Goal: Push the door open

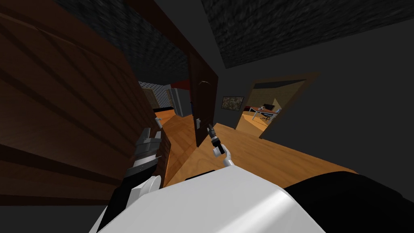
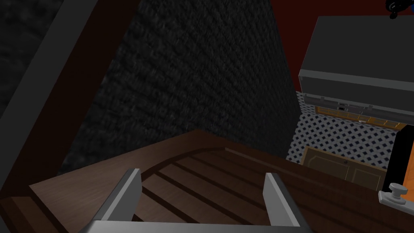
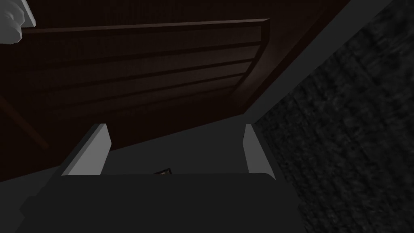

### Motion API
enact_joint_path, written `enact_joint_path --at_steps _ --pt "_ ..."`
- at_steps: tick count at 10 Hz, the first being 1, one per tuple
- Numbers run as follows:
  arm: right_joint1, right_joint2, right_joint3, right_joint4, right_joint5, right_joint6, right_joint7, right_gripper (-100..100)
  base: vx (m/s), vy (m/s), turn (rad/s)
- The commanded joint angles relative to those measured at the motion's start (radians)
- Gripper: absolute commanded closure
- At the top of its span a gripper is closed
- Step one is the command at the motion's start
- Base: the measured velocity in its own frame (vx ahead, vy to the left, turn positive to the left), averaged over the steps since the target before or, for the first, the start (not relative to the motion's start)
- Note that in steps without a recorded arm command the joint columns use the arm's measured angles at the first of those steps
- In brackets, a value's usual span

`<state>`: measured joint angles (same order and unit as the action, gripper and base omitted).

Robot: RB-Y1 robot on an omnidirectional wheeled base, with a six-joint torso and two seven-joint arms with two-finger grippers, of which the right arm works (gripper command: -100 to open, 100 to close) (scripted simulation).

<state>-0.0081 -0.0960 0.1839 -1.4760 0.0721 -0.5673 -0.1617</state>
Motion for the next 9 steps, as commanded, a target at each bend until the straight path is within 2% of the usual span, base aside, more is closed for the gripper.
enact_joint_path --at_steps 1,4,9 --pt "-0.014 0.0 0.003 0.041 0.004 -0.011 -0.008 -100 0.05 -0.065 0.037" --pt "-0.073 -0.004 0.021 0.136 0.021 -0.006 -0.044 -100 0.05 -0.07 0.088" --pt "-0.168 -0.008 0.051 0.29 0.049 0.001 -0.102 -100 0.081 -0.102 0.1"
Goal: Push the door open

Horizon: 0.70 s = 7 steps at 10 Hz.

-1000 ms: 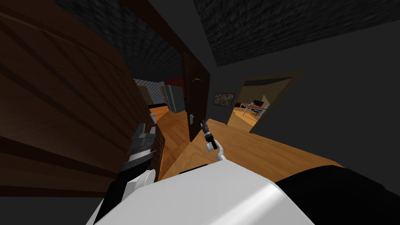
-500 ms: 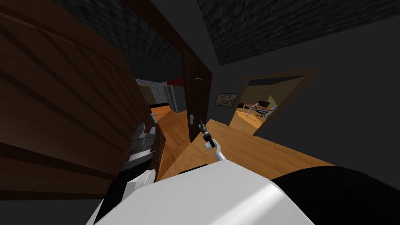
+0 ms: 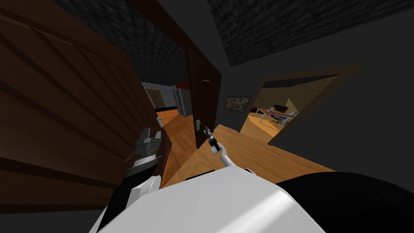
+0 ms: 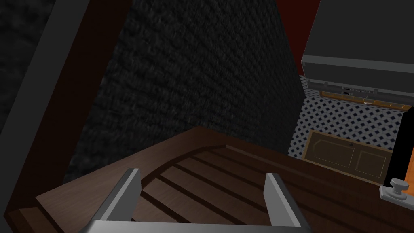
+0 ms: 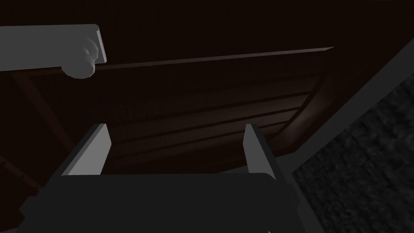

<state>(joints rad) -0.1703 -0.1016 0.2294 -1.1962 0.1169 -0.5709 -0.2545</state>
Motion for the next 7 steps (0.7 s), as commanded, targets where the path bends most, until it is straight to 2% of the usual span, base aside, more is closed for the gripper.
enact_joint_path --at_steps 1,3,4,7 --pt "-0.023 -0.003 0.011 0.039 0.009 0.006 -0.02 -100 0.07 -0.105 0.091" --pt "-0.059 -0.004 0.022 0.094 0.02 0.009 -0.042 -100 0.055 -0.087 0.088" --pt "-0.059 -0.004 0.022 0.097 0.02 0.009 -0.042 -100 0.034 -0.056 0.031" --pt "-0.11 -0.004 0.038 0.179 0.035 0.013 -0.073 -100 0.05 -0.074 0.076"
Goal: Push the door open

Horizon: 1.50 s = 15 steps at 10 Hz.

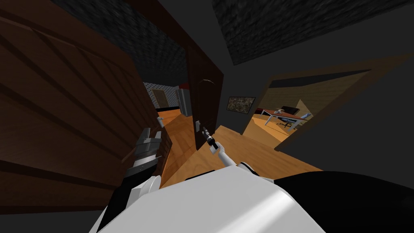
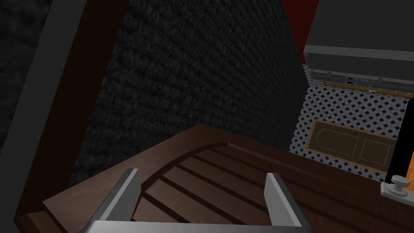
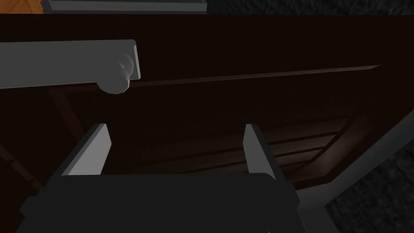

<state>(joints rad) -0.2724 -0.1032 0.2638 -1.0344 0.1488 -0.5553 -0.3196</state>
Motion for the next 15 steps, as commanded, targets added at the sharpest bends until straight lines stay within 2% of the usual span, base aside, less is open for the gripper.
enact_joint_path --at_steps 1,7,11,14,15 --pt "-0.024 -0.003 0.008 0.044 0.007 -0.001 -0.018 -100 0.081 -0.089 0.081" --pt "-0.113 -0.002 0.036 0.187 0.033 0.005 -0.072 -100 0.063 -0.091 0.076" --pt "-0.159 -0.001 0.05 0.261 0.047 0.009 -0.1 -100 0.053 -0.079 0.06" --pt "-0.213 0.0 0.067 0.349 0.063 0.013 -0.133 -100 0.071 -0.096 0.093" --pt "-0.221 0.001 0.069 0.362 0.065 0.014 -0.138 -100 0.093 -0.126 0.058"
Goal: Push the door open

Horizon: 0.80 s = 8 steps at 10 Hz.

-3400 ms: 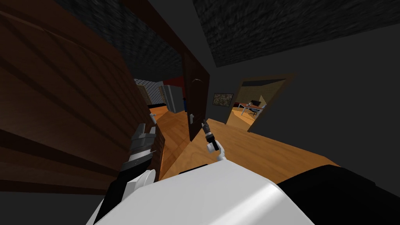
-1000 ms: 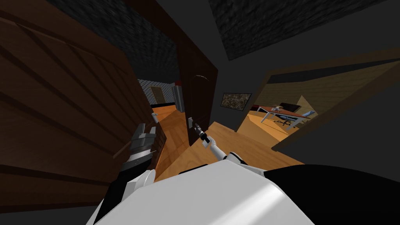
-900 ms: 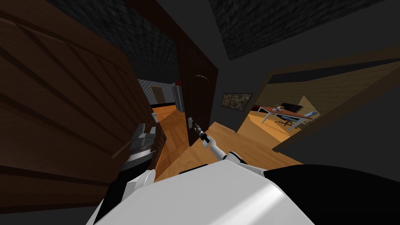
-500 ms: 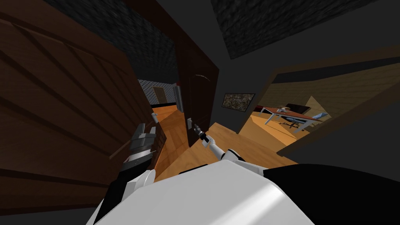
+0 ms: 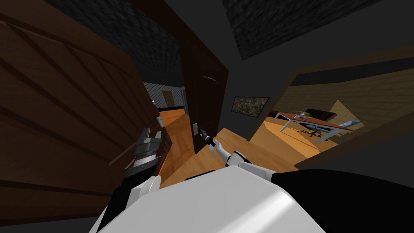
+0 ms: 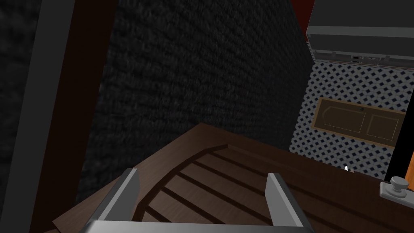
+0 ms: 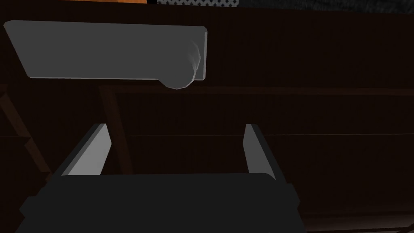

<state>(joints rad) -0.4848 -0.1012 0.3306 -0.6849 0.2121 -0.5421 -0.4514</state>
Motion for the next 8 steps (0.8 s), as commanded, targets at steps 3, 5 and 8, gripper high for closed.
enact_joint_path --at_steps 3,5,8 --pt "-0.001 0.002 -0.005 0.005 -0.002 0.0 0.005 -100 0.098 0.01 0.024" --pt "-0.001 0.004 -0.011 0.008 -0.004 0.0 0.011 -100 0.155 0.082 0.026" --pt "0.0 0.011 -0.022 0.014 -0.009 0.0 0.024 -100 0.183 0.102 0.036"
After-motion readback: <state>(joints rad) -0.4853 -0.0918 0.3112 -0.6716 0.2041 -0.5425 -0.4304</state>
